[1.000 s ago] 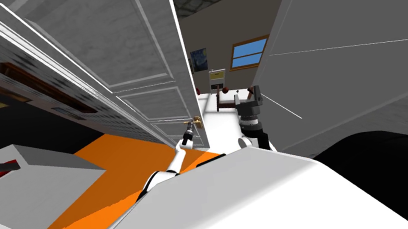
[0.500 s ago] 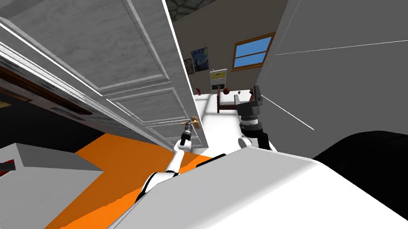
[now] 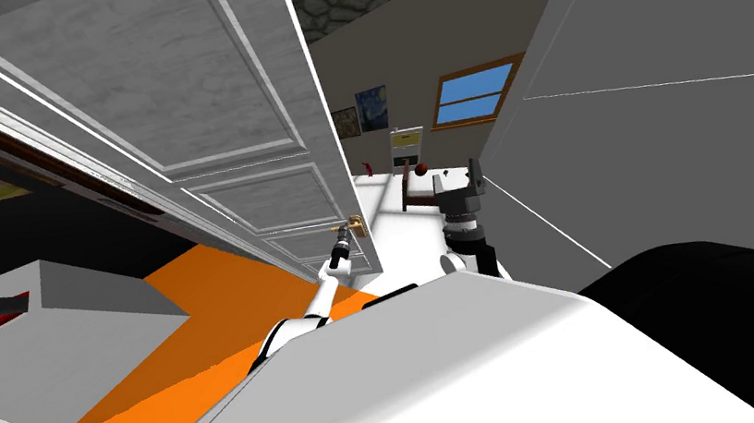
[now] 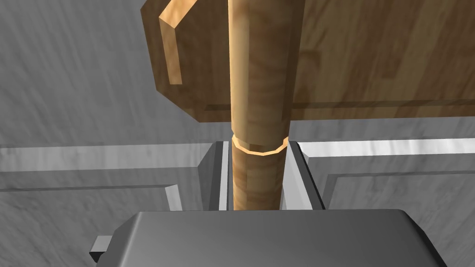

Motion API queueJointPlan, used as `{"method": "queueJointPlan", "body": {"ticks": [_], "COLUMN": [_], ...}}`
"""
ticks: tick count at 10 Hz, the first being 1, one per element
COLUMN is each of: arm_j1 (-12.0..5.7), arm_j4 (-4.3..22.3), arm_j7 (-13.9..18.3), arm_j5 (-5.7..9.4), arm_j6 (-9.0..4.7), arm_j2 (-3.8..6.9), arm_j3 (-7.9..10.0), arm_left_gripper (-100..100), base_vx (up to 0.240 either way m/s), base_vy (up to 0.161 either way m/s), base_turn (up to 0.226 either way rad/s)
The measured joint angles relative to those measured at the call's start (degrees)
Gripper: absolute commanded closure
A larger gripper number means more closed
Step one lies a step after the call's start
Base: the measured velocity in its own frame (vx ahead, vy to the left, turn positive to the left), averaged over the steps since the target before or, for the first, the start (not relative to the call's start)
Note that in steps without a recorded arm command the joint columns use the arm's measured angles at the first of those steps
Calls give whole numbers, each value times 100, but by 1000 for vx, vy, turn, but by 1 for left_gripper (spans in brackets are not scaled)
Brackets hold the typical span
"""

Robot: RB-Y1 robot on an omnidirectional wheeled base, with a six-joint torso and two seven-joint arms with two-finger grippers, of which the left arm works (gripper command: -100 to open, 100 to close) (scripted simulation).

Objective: Push the door open

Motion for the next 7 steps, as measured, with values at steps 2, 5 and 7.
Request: {"method": "queueJointPlan", "body": {"ticks": [2, 5, 7], "arm_j1": [65, -34, -92], "arm_j4": [-114, 110, 294], "arm_j7": [-65, -140, -217], "arm_j5": [26, 77, 115], "arm_j6": [67, -14, -117], "arm_j2": [10, 31, 44], "arm_j3": [124, 311, 455], "arm_left_gripper": [100, 100, 100], "base_vx": [105, 108, 154], "base_vy": [-136, -120, -149], "base_turn": [64, 60, 63]}}
